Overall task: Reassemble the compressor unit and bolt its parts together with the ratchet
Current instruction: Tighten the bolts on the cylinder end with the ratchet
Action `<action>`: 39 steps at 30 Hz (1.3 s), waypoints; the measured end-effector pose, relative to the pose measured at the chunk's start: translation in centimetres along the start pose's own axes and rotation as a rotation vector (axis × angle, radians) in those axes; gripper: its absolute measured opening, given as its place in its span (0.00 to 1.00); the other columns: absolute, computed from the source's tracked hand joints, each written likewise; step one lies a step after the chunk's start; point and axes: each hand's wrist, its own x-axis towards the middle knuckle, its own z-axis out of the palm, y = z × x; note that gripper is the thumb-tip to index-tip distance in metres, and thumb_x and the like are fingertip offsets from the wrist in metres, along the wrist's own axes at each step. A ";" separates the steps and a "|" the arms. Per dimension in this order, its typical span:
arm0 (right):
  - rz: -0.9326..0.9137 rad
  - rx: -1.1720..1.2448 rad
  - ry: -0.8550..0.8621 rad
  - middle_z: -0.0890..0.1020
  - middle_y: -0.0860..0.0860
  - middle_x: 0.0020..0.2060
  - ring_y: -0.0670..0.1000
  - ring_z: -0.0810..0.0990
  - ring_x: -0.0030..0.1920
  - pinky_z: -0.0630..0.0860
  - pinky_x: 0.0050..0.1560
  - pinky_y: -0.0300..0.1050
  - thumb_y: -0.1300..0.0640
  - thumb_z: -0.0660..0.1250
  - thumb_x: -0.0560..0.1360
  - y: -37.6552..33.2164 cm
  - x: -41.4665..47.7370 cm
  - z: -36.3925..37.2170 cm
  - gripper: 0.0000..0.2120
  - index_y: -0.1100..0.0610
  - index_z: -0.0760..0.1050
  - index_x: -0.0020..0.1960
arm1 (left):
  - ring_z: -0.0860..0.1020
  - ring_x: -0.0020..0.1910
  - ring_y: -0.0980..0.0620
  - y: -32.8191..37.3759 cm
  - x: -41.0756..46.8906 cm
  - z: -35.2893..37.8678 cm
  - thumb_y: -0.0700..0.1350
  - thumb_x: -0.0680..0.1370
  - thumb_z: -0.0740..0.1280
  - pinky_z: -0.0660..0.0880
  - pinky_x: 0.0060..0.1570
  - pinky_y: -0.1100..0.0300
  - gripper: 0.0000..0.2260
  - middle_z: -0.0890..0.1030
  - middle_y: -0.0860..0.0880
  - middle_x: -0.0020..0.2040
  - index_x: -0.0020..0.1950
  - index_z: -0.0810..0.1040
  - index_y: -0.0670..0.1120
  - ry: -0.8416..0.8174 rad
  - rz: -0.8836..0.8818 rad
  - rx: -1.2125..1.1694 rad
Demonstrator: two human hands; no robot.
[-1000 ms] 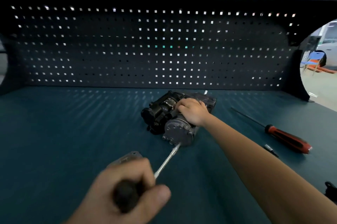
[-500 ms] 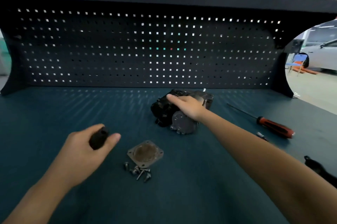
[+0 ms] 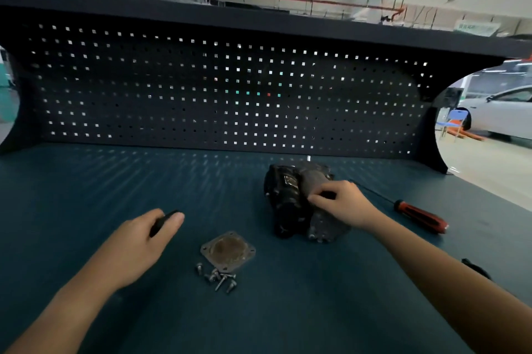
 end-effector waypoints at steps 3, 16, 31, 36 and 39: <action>0.094 0.000 -0.018 0.80 0.64 0.38 0.51 0.74 0.36 0.68 0.38 0.45 0.57 0.68 0.74 0.7 -0.2 -2.1 0.14 0.70 0.78 0.40 | 0.73 0.31 0.51 -0.5 0.3 0.6 0.65 0.71 0.57 0.69 0.36 0.54 0.24 0.72 0.50 0.30 0.34 0.71 0.43 -0.027 0.016 0.116; 0.035 -0.544 -0.158 0.63 0.51 0.72 0.53 0.58 0.73 0.51 0.70 0.61 0.31 0.60 0.69 -4.0 -1.9 0.9 0.37 0.48 0.58 0.73 | 0.70 0.53 0.62 0.3 -0.4 1.5 0.63 0.74 0.61 0.67 0.59 0.58 0.08 0.68 0.62 0.52 0.48 0.67 0.62 -0.394 0.099 0.493; 0.093 -0.209 0.134 0.48 0.47 0.76 0.51 0.47 0.76 0.48 0.73 0.55 0.36 0.66 0.69 2.8 -5.0 0.2 0.44 0.51 0.49 0.76 | 0.72 0.41 0.60 11.9 1.1 11.7 0.50 0.79 0.62 0.66 0.36 0.70 0.07 0.73 0.58 0.41 0.42 0.73 0.52 -0.166 -0.168 -0.466; 0.201 0.026 0.308 0.66 0.47 0.66 0.53 0.73 0.61 0.68 0.53 0.41 0.46 0.71 0.69 3.3 -6.3 1.3 0.31 0.53 0.65 0.68 | 0.78 0.38 0.55 14.7 2.6 15.1 0.51 0.77 0.65 0.70 0.30 0.64 0.09 0.81 0.50 0.39 0.42 0.78 0.47 -0.044 -0.328 -0.670; 0.276 0.059 0.312 0.66 0.47 0.65 0.53 0.75 0.59 0.69 0.51 0.43 0.45 0.70 0.69 3.5 -6.9 1.5 0.30 0.52 0.65 0.67 | 0.80 0.44 0.52 15.0 2.1 16.8 0.50 0.75 0.67 0.75 0.39 0.60 0.10 0.82 0.49 0.46 0.51 0.79 0.46 0.059 -0.312 -0.768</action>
